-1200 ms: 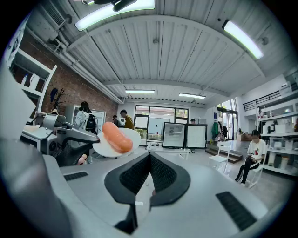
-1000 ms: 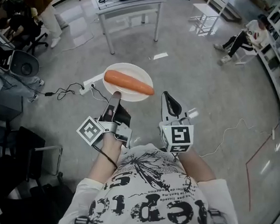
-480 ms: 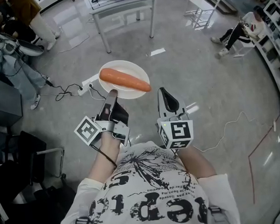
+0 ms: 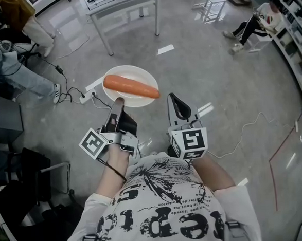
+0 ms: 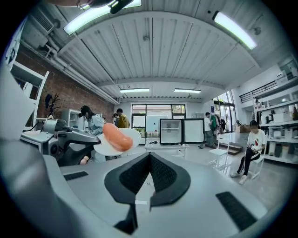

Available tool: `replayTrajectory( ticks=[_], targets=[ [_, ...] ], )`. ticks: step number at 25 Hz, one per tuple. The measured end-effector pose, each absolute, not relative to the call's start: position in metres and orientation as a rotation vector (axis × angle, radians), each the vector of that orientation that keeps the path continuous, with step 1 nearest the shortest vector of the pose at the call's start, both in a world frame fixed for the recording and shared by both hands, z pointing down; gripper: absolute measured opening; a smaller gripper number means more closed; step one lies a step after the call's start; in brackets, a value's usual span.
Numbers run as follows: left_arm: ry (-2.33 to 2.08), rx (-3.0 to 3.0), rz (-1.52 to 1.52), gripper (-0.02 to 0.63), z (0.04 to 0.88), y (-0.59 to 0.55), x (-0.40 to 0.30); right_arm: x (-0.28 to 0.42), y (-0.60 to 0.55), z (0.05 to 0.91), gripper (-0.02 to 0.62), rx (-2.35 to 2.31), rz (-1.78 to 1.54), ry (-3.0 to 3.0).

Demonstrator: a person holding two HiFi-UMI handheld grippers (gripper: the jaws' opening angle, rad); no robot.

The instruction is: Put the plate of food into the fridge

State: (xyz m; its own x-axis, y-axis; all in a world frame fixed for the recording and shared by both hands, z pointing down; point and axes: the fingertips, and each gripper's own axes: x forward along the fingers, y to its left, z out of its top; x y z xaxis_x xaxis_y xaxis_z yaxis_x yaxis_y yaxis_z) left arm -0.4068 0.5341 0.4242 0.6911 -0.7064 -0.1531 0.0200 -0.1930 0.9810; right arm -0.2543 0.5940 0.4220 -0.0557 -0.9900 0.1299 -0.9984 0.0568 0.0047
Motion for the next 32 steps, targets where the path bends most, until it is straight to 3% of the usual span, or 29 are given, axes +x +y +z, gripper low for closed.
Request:
replayTrajectory(
  ticks=[17,32],
  targets=[
    [-0.644,1.627,-0.826,0.025,0.404,0.461,-0.249,-0.084,0.503,0.395,0.002,1.950,-0.002,-2.358],
    [-0.652,1.632,-0.870,0.025,0.402,0.423,-0.166,0.002,0.458,0.412,0.002,1.920,0.089,-2.416]
  ],
)
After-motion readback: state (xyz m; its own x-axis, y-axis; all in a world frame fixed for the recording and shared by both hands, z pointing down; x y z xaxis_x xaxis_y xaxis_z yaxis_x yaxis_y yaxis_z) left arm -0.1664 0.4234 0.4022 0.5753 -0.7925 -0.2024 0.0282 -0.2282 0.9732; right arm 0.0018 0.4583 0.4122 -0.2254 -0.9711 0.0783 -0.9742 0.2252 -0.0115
